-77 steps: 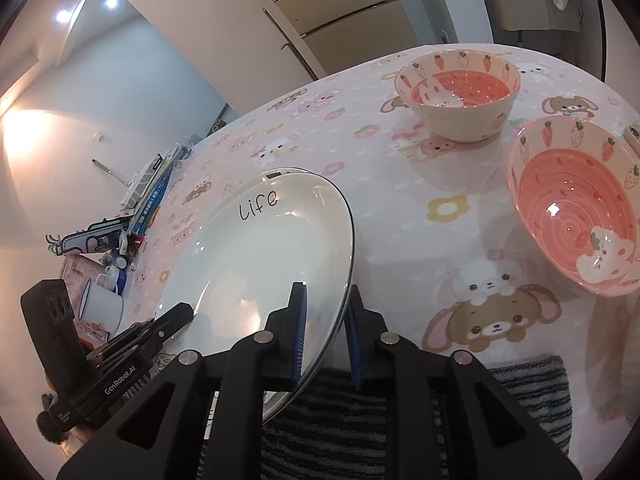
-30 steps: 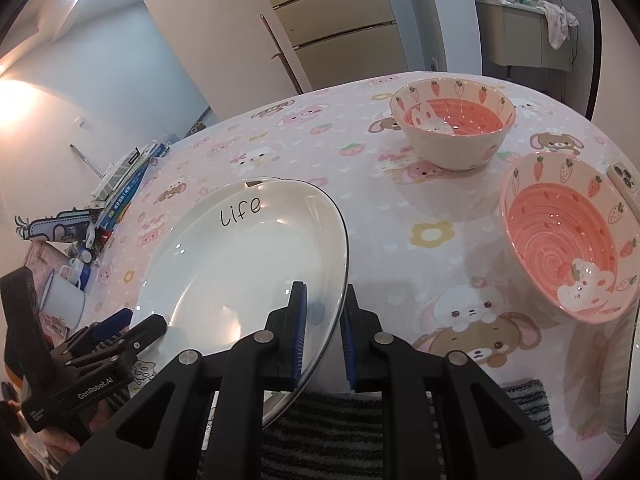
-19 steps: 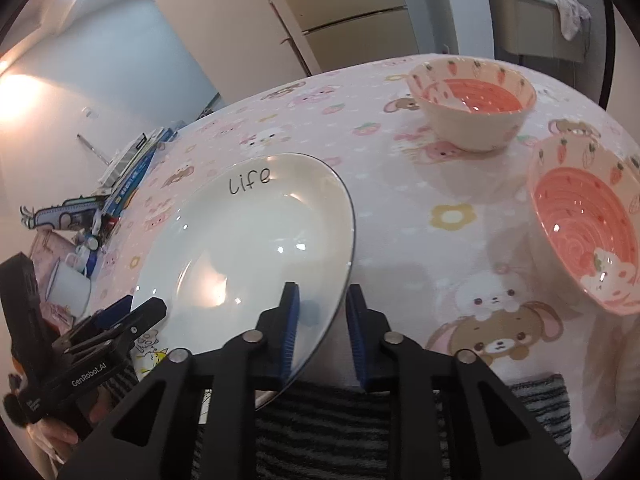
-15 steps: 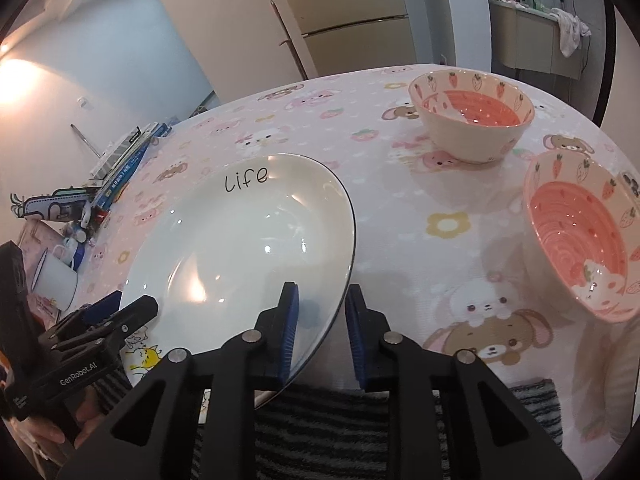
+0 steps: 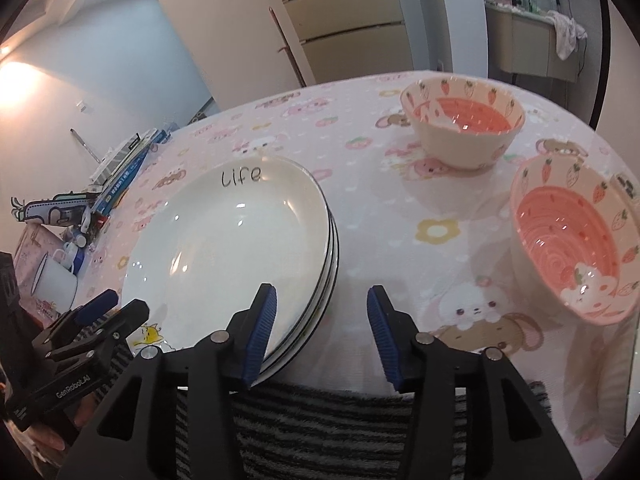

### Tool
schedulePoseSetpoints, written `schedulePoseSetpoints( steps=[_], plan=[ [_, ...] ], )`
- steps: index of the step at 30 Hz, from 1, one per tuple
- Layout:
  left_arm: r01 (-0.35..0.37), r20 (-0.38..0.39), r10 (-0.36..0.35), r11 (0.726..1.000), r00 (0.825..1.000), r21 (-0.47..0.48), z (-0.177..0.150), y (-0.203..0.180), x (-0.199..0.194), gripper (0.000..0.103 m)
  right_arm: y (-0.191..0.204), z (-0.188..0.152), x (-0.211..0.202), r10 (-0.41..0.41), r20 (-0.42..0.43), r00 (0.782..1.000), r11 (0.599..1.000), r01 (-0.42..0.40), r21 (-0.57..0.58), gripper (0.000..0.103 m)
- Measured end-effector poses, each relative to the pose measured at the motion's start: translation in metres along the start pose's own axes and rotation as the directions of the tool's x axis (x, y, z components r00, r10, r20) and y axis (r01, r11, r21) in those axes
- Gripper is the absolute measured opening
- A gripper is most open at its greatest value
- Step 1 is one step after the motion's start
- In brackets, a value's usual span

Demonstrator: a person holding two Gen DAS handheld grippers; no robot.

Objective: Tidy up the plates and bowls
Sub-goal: 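Raise both grippers off the plates and move them to the white bowl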

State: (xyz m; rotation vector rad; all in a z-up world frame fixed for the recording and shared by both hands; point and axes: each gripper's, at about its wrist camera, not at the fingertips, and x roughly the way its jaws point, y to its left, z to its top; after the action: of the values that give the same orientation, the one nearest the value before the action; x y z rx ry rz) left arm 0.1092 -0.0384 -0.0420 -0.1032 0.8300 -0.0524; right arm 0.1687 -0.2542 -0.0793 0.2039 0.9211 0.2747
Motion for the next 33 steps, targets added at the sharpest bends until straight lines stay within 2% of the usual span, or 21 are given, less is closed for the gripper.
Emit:
schedulePoseSetpoints(
  steps=[2, 4, 6, 14, 16, 26, 29, 32, 33],
  plan=[
    [-0.006, 0.014, 0.006, 1.0, 1.0, 0.009, 0.001, -0.002, -0.004, 0.084, 0.002, 0.001, -0.006, -0.008, 0.025, 1.0, 1.0, 0.008, -0.012, 0.048],
    [-0.024, 0.024, 0.024, 1.0, 0.999, 0.019, 0.002, -0.003, -0.007, 0.084, 0.002, 0.002, -0.009, 0.03, 0.028, 0.999, 0.999, -0.03, -0.012, 0.054],
    [-0.03, 0.044, 0.029, 0.999, 0.999, 0.03, 0.002, -0.004, -0.012, 0.084, 0.003, 0.002, -0.011, 0.059, 0.012, 0.998, 0.998, -0.059, -0.007, 0.055],
    [-0.086, 0.15, 0.079, 0.995, 0.986, 0.041, 0.009, -0.004, -0.047, 0.084, 0.018, 0.004, -0.041, 0.041, 0.097, 0.994, 0.997, -0.035, -0.062, 0.055],
    [-0.082, 0.168, 0.072, 0.995, 0.983, 0.053, 0.011, -0.006, -0.056, 0.084, 0.02, 0.005, -0.053, 0.036, 0.128, 0.991, 0.997, -0.027, -0.071, 0.059],
    [-0.125, 0.315, 0.083, 0.985, 0.945, 0.116, 0.012, -0.036, -0.121, 0.086, 0.016, 0.003, -0.11, 0.006, 0.254, 0.967, 0.997, 0.014, -0.079, 0.061],
    [-0.107, 0.351, 0.057, 0.986, 0.935, 0.124, 0.009, -0.046, -0.138, 0.088, 0.017, 0.0, -0.124, 0.001, 0.288, 0.958, 0.995, 0.028, -0.096, 0.064],
    [-0.1, 0.369, 0.041, 0.985, 0.929, 0.141, 0.008, -0.055, -0.147, 0.089, 0.018, -0.004, -0.138, -0.011, 0.32, 0.948, 0.993, 0.047, -0.106, 0.071],
    [-0.109, 0.382, 0.044, 0.983, 0.923, 0.148, 0.007, -0.059, -0.15, 0.09, 0.017, -0.004, -0.142, -0.023, 0.329, 0.944, 0.993, 0.059, -0.101, 0.079]
  ],
)
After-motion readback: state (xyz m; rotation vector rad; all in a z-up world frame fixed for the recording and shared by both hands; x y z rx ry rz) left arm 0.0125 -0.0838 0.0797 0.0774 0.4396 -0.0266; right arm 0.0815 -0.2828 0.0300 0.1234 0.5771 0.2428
